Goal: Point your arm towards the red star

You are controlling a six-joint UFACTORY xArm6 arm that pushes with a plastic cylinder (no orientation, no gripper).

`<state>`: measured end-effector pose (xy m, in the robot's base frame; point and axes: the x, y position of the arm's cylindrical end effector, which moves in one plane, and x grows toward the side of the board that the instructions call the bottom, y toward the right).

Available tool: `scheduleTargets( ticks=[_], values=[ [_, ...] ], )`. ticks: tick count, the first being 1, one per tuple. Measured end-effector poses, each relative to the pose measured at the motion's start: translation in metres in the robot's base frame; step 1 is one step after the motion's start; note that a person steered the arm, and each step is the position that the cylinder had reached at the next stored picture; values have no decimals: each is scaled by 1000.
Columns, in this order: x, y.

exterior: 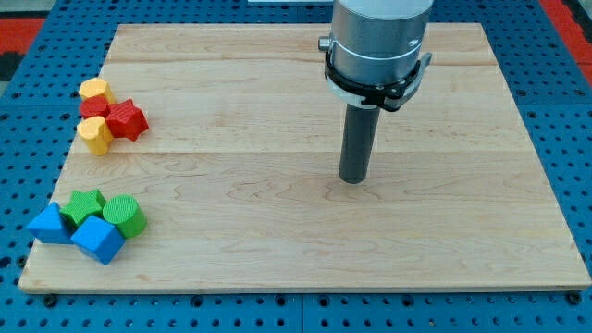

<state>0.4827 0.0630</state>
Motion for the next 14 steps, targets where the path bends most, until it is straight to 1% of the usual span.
scheduleTargets(
  ticks=[2, 3, 4, 6, 7, 8, 9, 10, 11, 12, 14],
  values=[
    [0, 0],
    [12, 0],
    [38, -17],
    [22, -104],
    [12, -107],
    [12, -108],
    [9, -149],
    [7, -225],
    [-22, -248],
    [-72, -254],
    [-32, -251]
  ],
)
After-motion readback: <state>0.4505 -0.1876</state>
